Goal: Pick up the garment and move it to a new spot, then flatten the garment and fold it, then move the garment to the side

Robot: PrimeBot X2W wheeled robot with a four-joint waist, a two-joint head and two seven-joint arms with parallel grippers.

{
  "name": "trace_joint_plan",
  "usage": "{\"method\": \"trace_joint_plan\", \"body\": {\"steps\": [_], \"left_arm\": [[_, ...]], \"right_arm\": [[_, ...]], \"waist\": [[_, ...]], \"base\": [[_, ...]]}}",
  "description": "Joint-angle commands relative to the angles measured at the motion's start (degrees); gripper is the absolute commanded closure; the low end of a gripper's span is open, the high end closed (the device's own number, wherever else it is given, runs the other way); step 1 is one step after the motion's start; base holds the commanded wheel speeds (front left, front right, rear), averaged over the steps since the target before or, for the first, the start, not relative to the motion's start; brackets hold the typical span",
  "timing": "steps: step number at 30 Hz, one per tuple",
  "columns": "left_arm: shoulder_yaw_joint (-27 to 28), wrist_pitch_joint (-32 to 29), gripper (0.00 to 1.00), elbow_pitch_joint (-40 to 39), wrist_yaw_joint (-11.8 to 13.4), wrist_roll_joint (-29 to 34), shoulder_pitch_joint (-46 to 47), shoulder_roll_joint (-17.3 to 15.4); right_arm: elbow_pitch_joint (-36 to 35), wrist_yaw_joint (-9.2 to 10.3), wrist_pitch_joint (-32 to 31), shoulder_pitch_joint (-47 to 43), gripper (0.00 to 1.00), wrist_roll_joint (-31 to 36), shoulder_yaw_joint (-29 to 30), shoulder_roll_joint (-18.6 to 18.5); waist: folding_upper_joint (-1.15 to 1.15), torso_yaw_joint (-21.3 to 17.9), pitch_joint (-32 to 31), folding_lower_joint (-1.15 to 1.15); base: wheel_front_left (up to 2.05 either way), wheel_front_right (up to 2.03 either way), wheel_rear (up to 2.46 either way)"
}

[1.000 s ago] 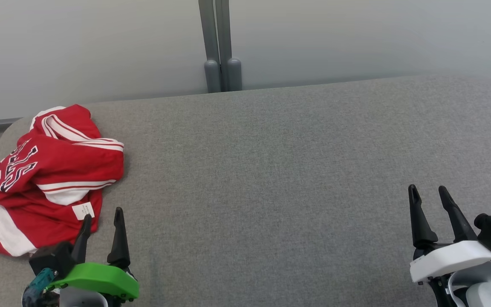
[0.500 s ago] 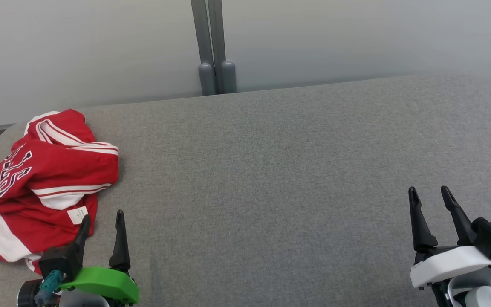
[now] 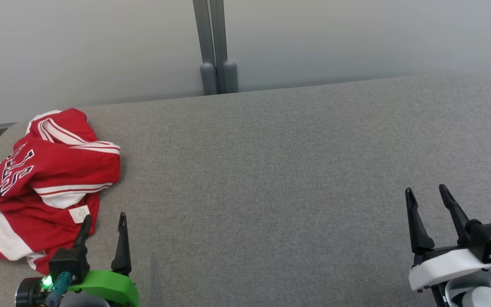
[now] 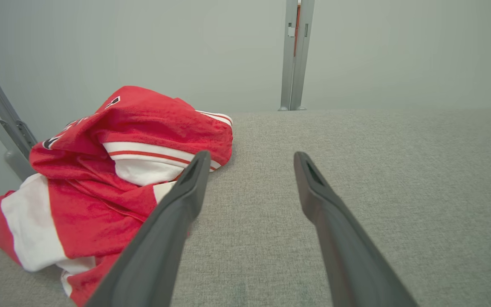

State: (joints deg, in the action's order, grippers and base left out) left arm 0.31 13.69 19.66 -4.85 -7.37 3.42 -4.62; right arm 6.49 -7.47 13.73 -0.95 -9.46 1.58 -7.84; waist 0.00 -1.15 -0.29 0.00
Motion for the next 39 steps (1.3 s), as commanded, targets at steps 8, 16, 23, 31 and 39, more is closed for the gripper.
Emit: {"method": "trace_joint_plan", "body": {"steps": [8, 16, 23, 31, 39], "left_arm": [[0.53, 1.18, 0.00, -0.12, 0.44, 4.18, -0.05, -0.62], [0.97, 1.49, 0.00, 0.14, 0.31, 5.55, 0.23, -0.60], [1.93, 1.49, 0.00, 0.47, 0.18, 4.85, 0.34, -0.29], [2.56, 1.49, 0.00, 0.35, 0.01, 4.73, 0.06, 0.02], [2.83, 1.49, 0.00, 0.53, -0.14, 4.86, -0.37, 0.34]], "right_arm": [[-0.99, -0.03, 1.20, -0.78, 0.00, 3.66, 0.24, -0.17], [-0.97, -0.04, 1.52, -0.87, 0.00, 4.74, 1.62, 0.31], [-0.55, -0.04, 1.52, -0.93, 0.00, 4.39, 2.15, 0.34], [-0.43, -0.04, 1.52, -1.13, 0.00, 4.24, 2.37, -0.20], [-0.50, -0.04, 1.52, -1.25, 0.00, 4.30, 2.59, 0.07]], "waist": [[0.00, 0.04, 0.35, 0.00], [0.00, 0.41, 0.74, 0.00], [0.00, 1.01, 0.84, 0.00], [0.00, 1.09, 0.59, 0.00], [0.00, 0.90, 0.05, 0.00]], "base": [[0.00, 0.00, 0.00], [0.00, 0.00, 0.00], [0.00, 0.00, 0.00], [0.00, 0.00, 0.00], [0.00, 0.00, 0.00]]}}
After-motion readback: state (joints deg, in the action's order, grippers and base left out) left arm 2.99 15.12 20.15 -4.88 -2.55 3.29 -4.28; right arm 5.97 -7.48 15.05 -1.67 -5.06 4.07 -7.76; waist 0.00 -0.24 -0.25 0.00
